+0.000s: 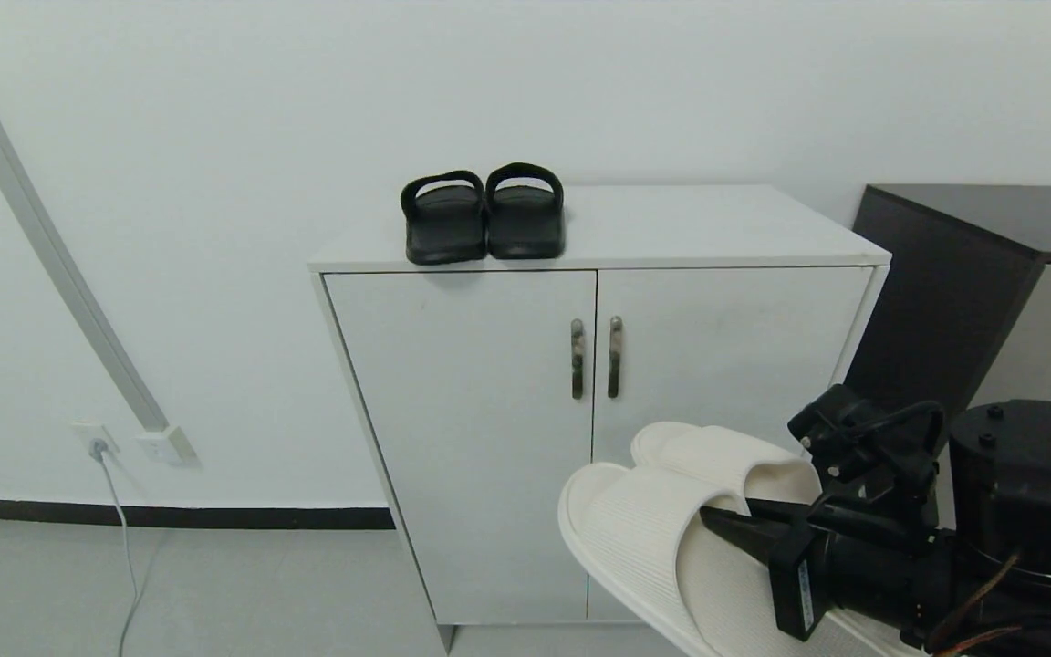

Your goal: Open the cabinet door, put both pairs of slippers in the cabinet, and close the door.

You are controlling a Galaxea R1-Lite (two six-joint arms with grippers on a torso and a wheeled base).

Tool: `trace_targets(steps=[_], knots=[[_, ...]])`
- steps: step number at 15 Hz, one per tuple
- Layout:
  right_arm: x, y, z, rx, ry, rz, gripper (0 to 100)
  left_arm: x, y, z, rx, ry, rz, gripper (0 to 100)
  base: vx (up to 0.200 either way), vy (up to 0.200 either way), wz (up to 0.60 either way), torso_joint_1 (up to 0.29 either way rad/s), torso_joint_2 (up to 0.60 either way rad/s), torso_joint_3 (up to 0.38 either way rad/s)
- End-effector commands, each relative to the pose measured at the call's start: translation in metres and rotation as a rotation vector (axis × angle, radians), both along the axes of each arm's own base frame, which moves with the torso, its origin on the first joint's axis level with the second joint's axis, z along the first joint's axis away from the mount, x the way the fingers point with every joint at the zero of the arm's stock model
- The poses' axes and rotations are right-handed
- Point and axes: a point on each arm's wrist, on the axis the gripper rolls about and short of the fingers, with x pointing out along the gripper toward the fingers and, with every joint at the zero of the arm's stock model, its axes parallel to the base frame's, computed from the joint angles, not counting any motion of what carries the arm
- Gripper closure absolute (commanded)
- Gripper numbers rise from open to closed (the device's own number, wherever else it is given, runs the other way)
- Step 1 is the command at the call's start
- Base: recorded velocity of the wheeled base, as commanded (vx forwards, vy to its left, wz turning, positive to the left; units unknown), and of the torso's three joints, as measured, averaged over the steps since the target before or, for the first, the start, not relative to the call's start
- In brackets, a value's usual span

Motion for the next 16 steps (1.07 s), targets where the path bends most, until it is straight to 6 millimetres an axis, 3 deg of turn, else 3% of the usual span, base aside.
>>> trace_targets(steps=[1, 9, 16], knots=[[0.0006, 0.0008, -0.0024, -0.009, 0.006, -0.001, 100, 0.0001, 0.0000, 0.0000, 0.003, 0.001, 0.000, 0, 0.000, 0.000, 0.00, -0.124, 0.46, 0.339], [-0.0010, -0.0004, -0.0029, -0.012, 0.004, 0.000, 100, 0.0001, -0.0001, -0.0001, 0.026, 0.002, -0.005, 0, 0.000, 0.000, 0.00, -0.063, 0.44, 0.366], [-0.0056, -0.0050, -0.0072, -0.039, -0.010, 0.014, 100, -0.0001, -0.0001, 0.0003, 0.003, 0.001, -0.004, 0, 0.000, 0.000, 0.00, 0.001, 0.02, 0.014]])
